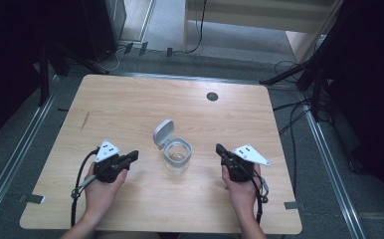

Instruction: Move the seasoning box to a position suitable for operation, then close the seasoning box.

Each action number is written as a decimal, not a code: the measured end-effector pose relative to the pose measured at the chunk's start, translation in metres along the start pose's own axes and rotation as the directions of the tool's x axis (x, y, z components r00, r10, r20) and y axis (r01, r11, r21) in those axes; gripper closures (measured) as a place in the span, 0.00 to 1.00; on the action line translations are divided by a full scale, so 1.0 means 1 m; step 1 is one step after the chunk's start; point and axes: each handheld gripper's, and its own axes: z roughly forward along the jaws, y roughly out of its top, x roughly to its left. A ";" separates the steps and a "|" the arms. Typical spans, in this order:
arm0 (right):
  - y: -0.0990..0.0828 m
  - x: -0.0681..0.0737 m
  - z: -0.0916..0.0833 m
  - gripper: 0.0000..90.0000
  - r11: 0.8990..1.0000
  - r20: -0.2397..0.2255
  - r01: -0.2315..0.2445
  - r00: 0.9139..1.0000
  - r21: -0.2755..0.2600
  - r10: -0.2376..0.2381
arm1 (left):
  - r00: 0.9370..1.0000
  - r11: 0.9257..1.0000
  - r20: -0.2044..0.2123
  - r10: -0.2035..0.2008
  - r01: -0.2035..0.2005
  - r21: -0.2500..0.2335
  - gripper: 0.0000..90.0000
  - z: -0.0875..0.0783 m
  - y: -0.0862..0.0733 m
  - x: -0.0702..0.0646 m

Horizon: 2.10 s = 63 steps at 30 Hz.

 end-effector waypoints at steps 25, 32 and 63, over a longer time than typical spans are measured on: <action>0.002 0.035 0.033 1.00 1.000 -0.156 0.000 0.988 0.026 0.004 | 0.999 1.000 0.037 0.016 -0.015 -0.016 1.00 0.028 0.015 -0.043; -0.002 0.049 0.025 1.00 0.999 -0.161 -0.032 0.986 0.030 0.036 | 1.000 1.000 0.019 -0.003 0.004 -0.024 1.00 0.029 0.016 -0.037; 0.068 0.020 0.063 1.00 0.999 -0.115 -0.040 0.992 0.008 0.041 | 0.958 0.991 -0.260 -0.121 0.100 -0.095 0.16 -0.053 -0.063 0.104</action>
